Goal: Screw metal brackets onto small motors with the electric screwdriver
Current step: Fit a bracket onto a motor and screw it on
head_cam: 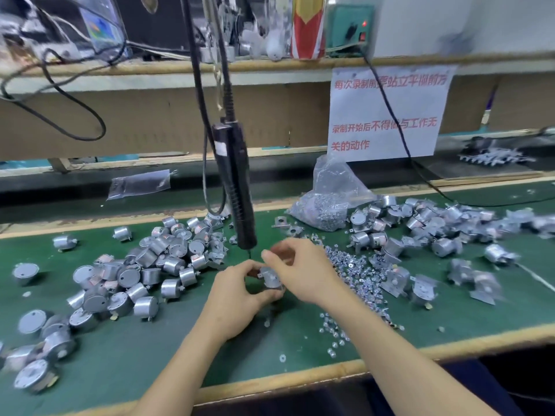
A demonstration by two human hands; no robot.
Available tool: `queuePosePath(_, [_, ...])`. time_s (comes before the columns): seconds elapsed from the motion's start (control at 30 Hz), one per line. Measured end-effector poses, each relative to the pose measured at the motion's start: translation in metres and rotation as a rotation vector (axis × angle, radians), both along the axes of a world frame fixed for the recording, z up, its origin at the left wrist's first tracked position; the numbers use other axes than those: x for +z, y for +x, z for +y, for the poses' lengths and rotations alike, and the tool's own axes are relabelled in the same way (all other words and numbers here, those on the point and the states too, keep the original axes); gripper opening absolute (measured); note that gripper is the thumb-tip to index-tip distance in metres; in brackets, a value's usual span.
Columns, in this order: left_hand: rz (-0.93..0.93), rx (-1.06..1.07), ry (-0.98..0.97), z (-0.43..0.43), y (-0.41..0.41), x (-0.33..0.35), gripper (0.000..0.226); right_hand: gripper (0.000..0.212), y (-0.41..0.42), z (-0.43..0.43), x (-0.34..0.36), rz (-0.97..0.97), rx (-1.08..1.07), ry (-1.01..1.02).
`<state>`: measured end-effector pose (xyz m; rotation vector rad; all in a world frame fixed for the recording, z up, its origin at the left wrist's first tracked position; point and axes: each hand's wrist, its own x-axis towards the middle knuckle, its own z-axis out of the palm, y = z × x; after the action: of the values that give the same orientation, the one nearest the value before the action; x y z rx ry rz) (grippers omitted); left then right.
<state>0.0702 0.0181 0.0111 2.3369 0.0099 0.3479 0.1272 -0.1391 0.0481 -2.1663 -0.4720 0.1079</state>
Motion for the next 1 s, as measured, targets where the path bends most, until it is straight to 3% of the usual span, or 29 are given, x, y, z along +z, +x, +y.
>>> queuePosePath(0.07, [-0.103,-0.014,-0.018,-0.014,-0.004,0.006,0.032,0.032,-0.007,-0.008,0.002,0.123,0.028,0.009])
queuePosePath(0.23, [-0.267,0.0,-0.013,-0.04,-0.005,0.018,0.045,0.021,-0.014,-0.037,0.014,0.471,0.12,0.5])
queuePosePath(0.33, [-0.26,-0.045,-0.069,-0.054,-0.002,0.019,0.049,0.026,-0.013,-0.058,0.017,0.583,0.147,0.612])
queuePosePath(0.57, [-0.168,-0.055,-0.203,-0.075,0.013,0.023,0.037,0.022,0.009,-0.106,0.016,0.762,-0.294,1.003])
queuePosePath(0.7, [-0.117,-0.056,-0.208,-0.076,0.014,0.023,0.032,0.029,0.024,-0.132,0.031,0.802,-0.455,1.269])
queuePosePath(0.87, [-0.053,-0.04,-0.161,-0.065,0.01,0.019,0.026,0.061,0.049,-0.15,0.05,0.631,-0.592,1.877])
queuePosePath(0.93, [-0.027,0.003,-0.127,-0.056,0.008,0.017,0.026,0.071,0.05,-0.134,0.051,0.653,-0.494,1.876])
queuePosePath(1.0, [-0.019,0.083,-0.076,-0.044,0.005,0.014,0.025,0.067,0.045,-0.105,0.047,0.682,-0.402,1.62])
